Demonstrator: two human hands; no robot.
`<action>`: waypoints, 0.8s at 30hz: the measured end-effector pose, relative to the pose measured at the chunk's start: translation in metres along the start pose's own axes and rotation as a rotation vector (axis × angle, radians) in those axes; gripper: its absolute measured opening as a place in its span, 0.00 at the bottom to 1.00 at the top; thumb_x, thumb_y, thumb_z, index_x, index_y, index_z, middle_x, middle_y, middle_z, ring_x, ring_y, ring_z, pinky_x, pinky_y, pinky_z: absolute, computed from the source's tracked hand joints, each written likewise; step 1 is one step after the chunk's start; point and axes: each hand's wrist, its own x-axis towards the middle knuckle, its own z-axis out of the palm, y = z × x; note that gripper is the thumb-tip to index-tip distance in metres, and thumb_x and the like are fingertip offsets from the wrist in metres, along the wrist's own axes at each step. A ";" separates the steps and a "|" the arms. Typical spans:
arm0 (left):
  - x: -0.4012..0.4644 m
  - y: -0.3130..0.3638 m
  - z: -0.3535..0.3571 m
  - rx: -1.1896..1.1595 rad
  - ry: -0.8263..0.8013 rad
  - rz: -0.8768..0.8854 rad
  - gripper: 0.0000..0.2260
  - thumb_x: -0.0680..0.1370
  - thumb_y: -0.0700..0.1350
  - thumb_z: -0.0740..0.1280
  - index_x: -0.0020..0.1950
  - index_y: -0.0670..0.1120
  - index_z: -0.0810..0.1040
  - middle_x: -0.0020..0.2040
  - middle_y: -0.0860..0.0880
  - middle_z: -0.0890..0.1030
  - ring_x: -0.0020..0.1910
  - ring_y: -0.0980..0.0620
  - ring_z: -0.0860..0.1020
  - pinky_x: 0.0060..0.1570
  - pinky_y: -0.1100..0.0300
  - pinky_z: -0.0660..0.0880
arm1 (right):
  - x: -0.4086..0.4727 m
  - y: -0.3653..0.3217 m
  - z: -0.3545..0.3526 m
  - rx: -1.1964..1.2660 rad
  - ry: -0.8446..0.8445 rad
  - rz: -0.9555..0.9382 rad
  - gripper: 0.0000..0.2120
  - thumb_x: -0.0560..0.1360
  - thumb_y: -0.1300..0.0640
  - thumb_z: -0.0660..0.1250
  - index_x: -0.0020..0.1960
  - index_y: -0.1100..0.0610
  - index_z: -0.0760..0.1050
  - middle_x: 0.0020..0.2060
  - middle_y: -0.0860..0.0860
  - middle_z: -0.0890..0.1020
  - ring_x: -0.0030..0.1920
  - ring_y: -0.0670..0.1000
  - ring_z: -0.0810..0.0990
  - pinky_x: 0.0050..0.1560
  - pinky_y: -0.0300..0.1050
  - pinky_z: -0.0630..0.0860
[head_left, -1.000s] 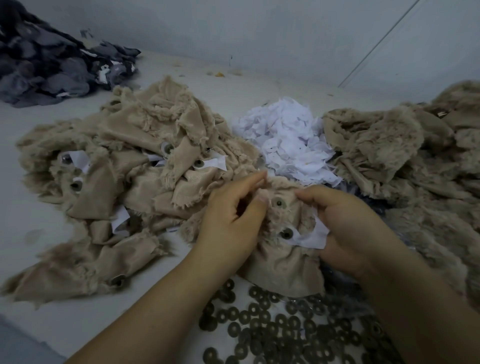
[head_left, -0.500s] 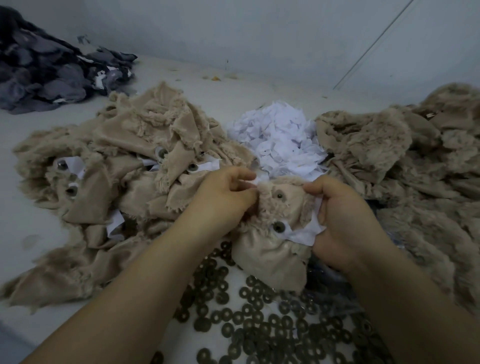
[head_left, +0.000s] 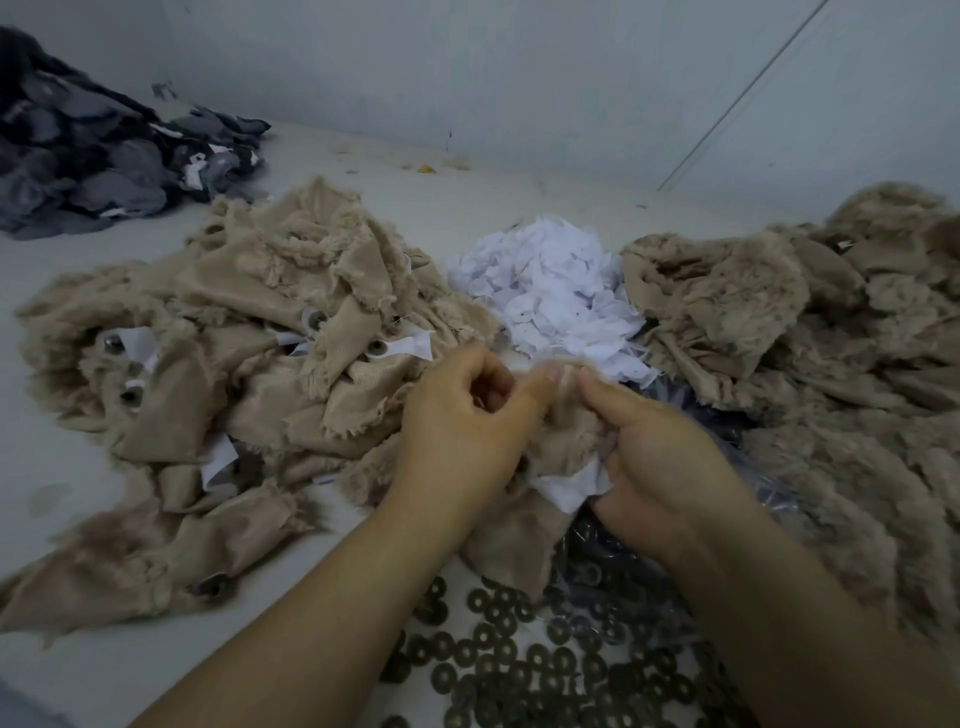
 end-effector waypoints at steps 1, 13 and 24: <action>-0.002 -0.003 0.000 0.005 -0.002 -0.007 0.17 0.72 0.57 0.71 0.35 0.45 0.75 0.29 0.50 0.76 0.28 0.55 0.73 0.28 0.62 0.73 | 0.000 0.000 0.000 0.025 0.002 0.027 0.19 0.82 0.53 0.60 0.61 0.67 0.78 0.56 0.64 0.83 0.56 0.62 0.84 0.58 0.58 0.79; -0.011 -0.018 -0.004 -0.199 -0.149 -0.028 0.16 0.73 0.53 0.68 0.37 0.39 0.74 0.28 0.50 0.72 0.27 0.56 0.68 0.26 0.64 0.67 | -0.005 0.004 0.009 -0.026 -0.006 0.119 0.23 0.70 0.55 0.72 0.61 0.66 0.79 0.55 0.64 0.83 0.56 0.62 0.84 0.54 0.57 0.82; -0.011 -0.021 -0.003 -0.299 0.029 -0.051 0.12 0.78 0.42 0.68 0.34 0.45 0.78 0.28 0.50 0.74 0.28 0.55 0.71 0.29 0.60 0.72 | -0.005 0.006 0.007 0.017 0.022 0.137 0.16 0.83 0.57 0.58 0.61 0.66 0.78 0.53 0.64 0.84 0.54 0.62 0.84 0.51 0.56 0.80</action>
